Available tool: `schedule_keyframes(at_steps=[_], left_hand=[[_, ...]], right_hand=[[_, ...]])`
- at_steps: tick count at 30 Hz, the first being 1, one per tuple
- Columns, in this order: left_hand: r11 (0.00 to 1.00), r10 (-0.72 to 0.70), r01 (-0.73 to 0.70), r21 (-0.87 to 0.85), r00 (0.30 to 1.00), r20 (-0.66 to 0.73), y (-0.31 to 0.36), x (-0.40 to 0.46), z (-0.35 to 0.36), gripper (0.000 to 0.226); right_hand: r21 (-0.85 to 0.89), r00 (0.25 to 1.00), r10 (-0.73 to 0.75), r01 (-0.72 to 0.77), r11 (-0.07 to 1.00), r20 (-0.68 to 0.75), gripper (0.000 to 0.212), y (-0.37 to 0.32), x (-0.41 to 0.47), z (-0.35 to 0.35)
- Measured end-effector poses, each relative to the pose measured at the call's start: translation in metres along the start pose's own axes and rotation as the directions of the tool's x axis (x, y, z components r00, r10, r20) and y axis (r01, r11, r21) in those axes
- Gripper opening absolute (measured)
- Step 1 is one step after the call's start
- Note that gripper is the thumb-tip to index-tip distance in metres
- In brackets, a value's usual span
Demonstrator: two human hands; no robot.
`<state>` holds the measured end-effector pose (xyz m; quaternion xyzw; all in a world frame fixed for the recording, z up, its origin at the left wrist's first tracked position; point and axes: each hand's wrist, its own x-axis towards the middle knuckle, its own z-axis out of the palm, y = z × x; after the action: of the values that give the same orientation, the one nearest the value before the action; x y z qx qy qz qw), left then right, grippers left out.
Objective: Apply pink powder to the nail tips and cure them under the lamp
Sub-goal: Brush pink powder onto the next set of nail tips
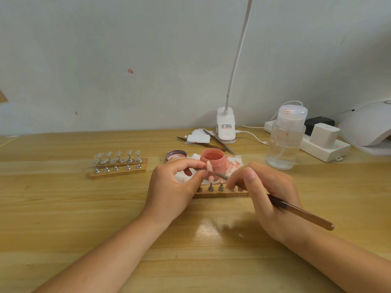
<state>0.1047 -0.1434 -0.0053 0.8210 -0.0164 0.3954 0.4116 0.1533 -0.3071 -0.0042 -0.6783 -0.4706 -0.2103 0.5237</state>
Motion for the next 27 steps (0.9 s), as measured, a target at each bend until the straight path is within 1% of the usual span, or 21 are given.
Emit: schedule_keyframes(at_steps=[2,3,6,7,9,11,13,15,17,19,21,23,26,27], left_hand=[[1.0,0.011,-0.011,0.0,1.0,0.009,-0.0001,0.0004,0.0001,0.036],[1.0,0.014,-0.014,-0.002,1.0,0.01,0.0,0.0006,0.0005,0.036],[1.0,0.017,-0.017,-0.013,1.0,0.0,0.0002,0.0008,0.0012,0.038],[1.0,0.017,-0.017,-0.014,1.0,0.001,0.0004,0.0007,0.0011,0.038],[1.0,0.024,-0.023,-0.019,1.0,0.01,0.0003,0.0004,0.0006,0.037],[1.0,0.023,-0.023,-0.018,1.0,0.013,0.0,0.0002,0.0001,0.037],[1.0,0.011,-0.011,-0.011,1.0,0.005,-0.0001,0.0003,0.0006,0.038],[1.0,-0.004,0.004,-0.008,1.0,0.001,-0.0003,0.0003,0.001,0.038],[1.0,-0.005,0.006,-0.007,1.0,0.009,-0.0003,0.0004,0.0005,0.036],[1.0,-0.005,0.005,-0.009,1.0,0.02,0.0002,0.0005,0.0001,0.034],[1.0,-0.017,0.017,-0.014,1.0,0.022,0.0011,0.0005,0.0001,0.035],[0.999,-0.03,0.031,-0.015,0.999,0.021,0.0012,0.0003,0.0001,0.034],[1.0,-0.022,0.022,-0.009,0.999,0.025,0.0014,0.0002,-0.0005,0.031],[1.0,-0.021,0.021,-0.011,0.999,0.024,0.0016,0.0001,-0.0007,0.031]], right_hand=[[-0.028,1.0,0.013,-0.013,1.0,-0.01,0.043,0.0008,0.001,0.0007],[-0.024,1.0,0.017,-0.017,1.0,0.001,0.042,0.001,0.0011,0.001],[0.057,1.0,0.021,-0.022,0.998,0.017,0.054,0.0017,-0.001,-0.0012],[0.069,1.0,0.016,-0.016,0.997,0.004,0.054,0.0013,-0.0011,-0.0015],[0.038,1.0,0.017,-0.017,0.999,-0.017,0.047,0.0005,0.0002,-0.0005],[0.02,0.999,0.036,-0.036,0.999,-0.008,0.044,0.0014,0.0006,0.0008],[0.069,0.999,0.043,-0.044,0.997,0.014,0.052,0.0021,-0.0003,0.0007],[0.092,1.0,0.026,-0.026,0.995,-0.001,0.058,0.0014,-0.0009,-0.0003],[0.044,1.0,0.016,-0.015,0.999,-0.026,0.052,0.001,0.0003,0.0002],[0.03,0.999,0.041,-0.04,0.999,-0.013,0.048,0.0012,0.001,0.0007],[0.081,0.998,0.058,-0.058,0.995,0.004,0.052,0.0018,0.0001,-0.0001],[0.097,0.999,0.048,-0.046,0.994,-0.017,0.055,0.0009,-0.0004,-0.0005],[0.055,0.998,0.056,-0.054,0.997,-0.041,0.043,0.0007,0.0017,0.0015],[0.064,0.997,0.071,-0.069,0.996,-0.034,0.043,0.001,0.0019,0.0015]])
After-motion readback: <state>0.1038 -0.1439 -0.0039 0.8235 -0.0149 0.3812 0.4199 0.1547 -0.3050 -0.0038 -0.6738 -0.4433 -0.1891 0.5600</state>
